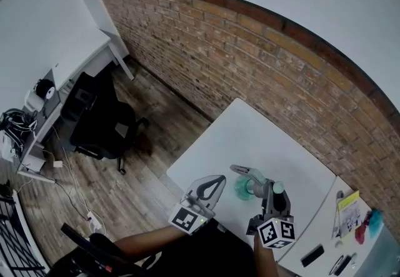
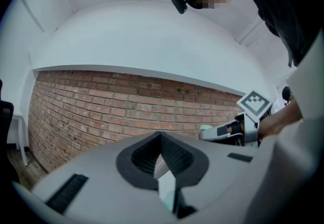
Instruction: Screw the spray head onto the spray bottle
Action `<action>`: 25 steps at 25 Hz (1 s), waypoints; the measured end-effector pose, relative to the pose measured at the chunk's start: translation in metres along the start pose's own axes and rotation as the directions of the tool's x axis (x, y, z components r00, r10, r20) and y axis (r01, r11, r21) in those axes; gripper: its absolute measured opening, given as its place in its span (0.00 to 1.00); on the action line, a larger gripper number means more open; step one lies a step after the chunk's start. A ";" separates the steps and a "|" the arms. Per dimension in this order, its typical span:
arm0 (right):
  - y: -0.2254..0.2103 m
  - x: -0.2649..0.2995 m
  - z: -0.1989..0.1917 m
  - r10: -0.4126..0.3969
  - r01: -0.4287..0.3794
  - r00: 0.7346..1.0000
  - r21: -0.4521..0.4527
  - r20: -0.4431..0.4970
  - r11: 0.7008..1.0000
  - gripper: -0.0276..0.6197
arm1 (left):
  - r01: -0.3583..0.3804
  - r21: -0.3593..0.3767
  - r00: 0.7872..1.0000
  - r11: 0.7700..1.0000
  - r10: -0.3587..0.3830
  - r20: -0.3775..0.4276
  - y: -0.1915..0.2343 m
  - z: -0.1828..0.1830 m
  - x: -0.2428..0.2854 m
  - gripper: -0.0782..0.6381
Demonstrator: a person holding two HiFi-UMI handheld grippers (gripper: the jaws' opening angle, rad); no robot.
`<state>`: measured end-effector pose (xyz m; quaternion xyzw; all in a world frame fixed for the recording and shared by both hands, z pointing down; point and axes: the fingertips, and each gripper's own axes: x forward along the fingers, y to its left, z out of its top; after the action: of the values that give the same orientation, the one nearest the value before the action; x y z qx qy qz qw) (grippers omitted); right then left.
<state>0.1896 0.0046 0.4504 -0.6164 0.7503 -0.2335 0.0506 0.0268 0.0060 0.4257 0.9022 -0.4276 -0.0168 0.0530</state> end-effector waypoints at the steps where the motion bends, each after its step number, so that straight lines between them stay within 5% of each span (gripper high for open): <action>1: 0.000 0.001 -0.003 -0.004 0.004 1.000 -0.003 -0.002 1.000 0.16 | 0.003 0.000 1.000 1.000 -0.003 -0.003 0.001 -0.001 -0.001 0.10; 17: 0.006 0.014 -0.039 -0.027 0.022 0.998 -0.089 -0.053 0.996 0.16 | 0.009 -0.014 1.000 1.000 -0.009 -0.017 0.014 -0.010 -0.006 0.10; 25: 0.014 0.019 -0.047 -0.019 0.003 0.997 -0.202 -0.074 0.979 0.16 | 0.003 -0.022 1.000 1.000 -0.003 -0.017 0.019 -0.012 -0.005 0.10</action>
<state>0.1554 0.0014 0.4899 -0.6133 0.7680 -0.1797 -0.0417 0.0095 -0.0011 0.4397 0.9024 -0.4256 -0.0141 0.0664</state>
